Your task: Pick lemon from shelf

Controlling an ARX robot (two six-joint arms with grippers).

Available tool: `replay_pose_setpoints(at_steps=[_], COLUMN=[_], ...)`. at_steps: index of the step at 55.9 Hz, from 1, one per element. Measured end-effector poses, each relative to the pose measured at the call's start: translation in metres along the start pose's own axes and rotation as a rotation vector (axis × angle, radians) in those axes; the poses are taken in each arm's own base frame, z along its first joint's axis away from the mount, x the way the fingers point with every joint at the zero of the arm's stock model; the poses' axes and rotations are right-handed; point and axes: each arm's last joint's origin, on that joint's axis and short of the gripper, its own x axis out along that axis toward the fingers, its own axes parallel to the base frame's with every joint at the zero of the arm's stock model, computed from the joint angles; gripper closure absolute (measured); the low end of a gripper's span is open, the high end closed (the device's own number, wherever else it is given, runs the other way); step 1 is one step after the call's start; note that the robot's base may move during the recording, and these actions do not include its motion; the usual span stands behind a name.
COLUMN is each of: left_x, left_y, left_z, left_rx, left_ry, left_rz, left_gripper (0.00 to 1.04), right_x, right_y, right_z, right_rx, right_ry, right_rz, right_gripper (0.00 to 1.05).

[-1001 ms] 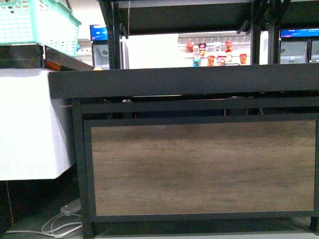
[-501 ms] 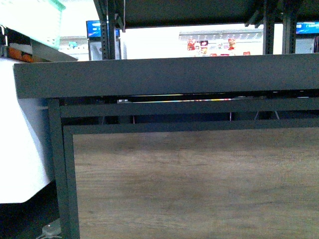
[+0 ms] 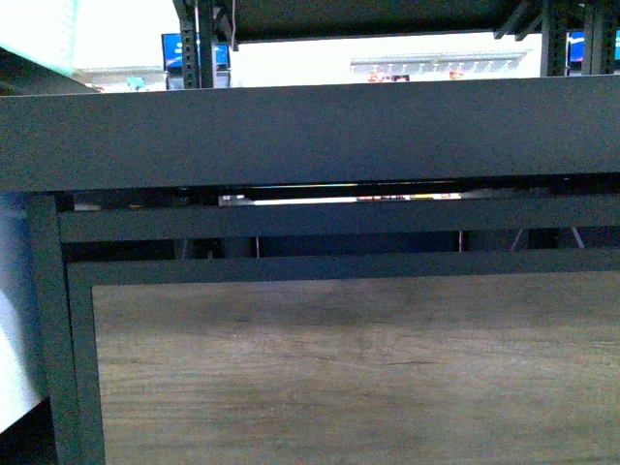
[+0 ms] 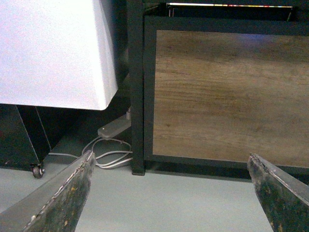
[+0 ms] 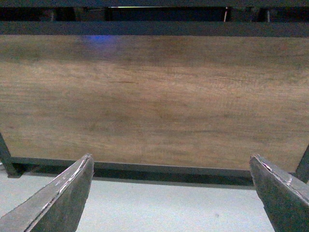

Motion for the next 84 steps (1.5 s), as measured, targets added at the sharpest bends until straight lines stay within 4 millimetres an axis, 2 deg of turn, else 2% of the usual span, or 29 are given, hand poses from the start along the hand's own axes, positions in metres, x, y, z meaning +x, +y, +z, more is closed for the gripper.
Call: replay_pose_setpoints(at_steps=[84], left_x=[0.0000], left_y=[0.0000], left_z=[0.0000], left_rx=[0.000], left_ry=[0.000], left_rz=[0.000], left_gripper=[0.08], right_x=[0.0000], right_y=[0.0000], right_z=[0.0000], right_rx=[0.000], right_ry=[0.000], right_rz=[-0.001], right_gripper=[0.07])
